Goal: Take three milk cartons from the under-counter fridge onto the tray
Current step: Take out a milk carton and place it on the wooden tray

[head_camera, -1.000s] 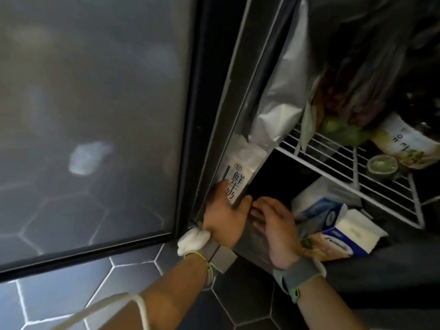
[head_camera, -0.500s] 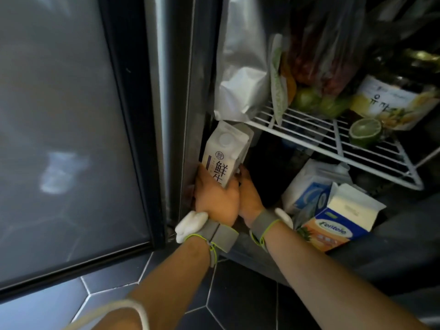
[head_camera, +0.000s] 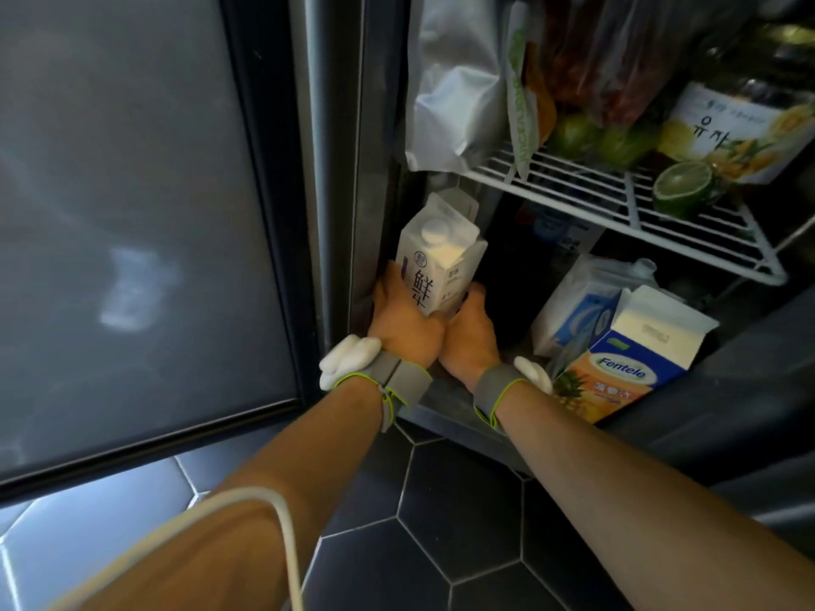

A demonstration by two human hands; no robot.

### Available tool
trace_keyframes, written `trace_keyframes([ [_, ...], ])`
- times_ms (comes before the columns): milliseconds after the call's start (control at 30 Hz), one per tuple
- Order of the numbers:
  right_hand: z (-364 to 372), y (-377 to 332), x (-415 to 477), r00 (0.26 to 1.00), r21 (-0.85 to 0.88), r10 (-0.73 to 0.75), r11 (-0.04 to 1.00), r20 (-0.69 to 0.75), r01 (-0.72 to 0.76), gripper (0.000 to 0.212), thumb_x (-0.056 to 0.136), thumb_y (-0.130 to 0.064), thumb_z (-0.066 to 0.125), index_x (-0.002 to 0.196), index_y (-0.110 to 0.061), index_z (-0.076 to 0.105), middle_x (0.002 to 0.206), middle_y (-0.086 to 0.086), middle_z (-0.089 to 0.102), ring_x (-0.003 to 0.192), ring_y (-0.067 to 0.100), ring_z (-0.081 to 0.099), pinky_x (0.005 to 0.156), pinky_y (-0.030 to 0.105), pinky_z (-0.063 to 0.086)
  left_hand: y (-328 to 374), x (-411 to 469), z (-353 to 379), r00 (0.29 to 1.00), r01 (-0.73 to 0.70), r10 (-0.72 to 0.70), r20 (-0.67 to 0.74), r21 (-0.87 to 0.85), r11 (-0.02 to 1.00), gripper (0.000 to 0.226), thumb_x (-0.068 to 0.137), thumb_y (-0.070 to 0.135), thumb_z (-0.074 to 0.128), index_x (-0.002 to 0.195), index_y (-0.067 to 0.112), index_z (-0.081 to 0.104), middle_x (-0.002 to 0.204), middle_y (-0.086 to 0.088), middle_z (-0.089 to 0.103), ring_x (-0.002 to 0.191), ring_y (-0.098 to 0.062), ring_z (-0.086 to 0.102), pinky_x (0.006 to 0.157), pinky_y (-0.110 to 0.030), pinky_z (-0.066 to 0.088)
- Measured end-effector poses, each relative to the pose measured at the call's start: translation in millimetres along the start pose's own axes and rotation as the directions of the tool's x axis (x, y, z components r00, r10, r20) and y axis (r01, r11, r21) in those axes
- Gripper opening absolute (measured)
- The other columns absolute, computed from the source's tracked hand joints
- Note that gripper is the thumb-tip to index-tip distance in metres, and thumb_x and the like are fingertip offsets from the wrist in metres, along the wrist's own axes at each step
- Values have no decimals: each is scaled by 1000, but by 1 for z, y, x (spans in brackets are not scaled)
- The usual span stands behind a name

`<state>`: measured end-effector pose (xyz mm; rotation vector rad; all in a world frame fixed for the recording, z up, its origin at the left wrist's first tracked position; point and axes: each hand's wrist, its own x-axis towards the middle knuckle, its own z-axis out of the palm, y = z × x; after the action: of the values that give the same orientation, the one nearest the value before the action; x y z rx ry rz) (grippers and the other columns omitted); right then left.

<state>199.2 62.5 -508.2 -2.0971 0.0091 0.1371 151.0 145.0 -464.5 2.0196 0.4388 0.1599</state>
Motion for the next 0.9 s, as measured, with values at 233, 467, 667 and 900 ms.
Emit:
trace_keyframes([
  [233, 0, 15, -11, 999, 133, -29, 991, -29, 33, 87, 67, -19, 89, 137, -22, 37, 135, 8, 64, 124, 31, 62, 99, 54, 54, -12, -1, -16, 999, -26, 28, -18, 84, 996, 49, 84, 10, 67, 127, 8, 44, 131, -14, 63, 120, -37, 60, 96, -43, 52],
  [467, -8, 25, -21, 991, 185, -126, 974, -44, 132, 83, 67, 7, 82, 132, -30, 45, 130, 3, 66, 121, 25, 64, 96, 50, 57, -15, -4, -28, 993, -115, 110, 50, 106, 988, 50, 82, 13, 71, 130, 15, 55, 128, -8, 67, 120, -30, 62, 93, -32, 48],
  [667, -31, 24, -24, 983, 212, -181, 963, 38, 169, 83, 66, 4, 85, 132, -31, 48, 129, -3, 66, 119, 14, 65, 98, 48, 57, -15, -5, -47, 980, -162, 160, 119, 13, 987, 52, 80, 13, 78, 130, 14, 61, 125, -4, 70, 112, -23, 68, 97, -34, 52],
  [900, -52, 7, -60, 984, 264, -148, 958, 102, 116, 82, 64, 7, 87, 130, -29, 52, 118, -16, 72, 115, 8, 68, 95, 50, 58, -6, -32, -72, 951, -216, 222, 216, -50, 975, 56, 83, 13, 76, 135, 18, 57, 126, 1, 70, 100, -13, 68, 94, -34, 56],
])
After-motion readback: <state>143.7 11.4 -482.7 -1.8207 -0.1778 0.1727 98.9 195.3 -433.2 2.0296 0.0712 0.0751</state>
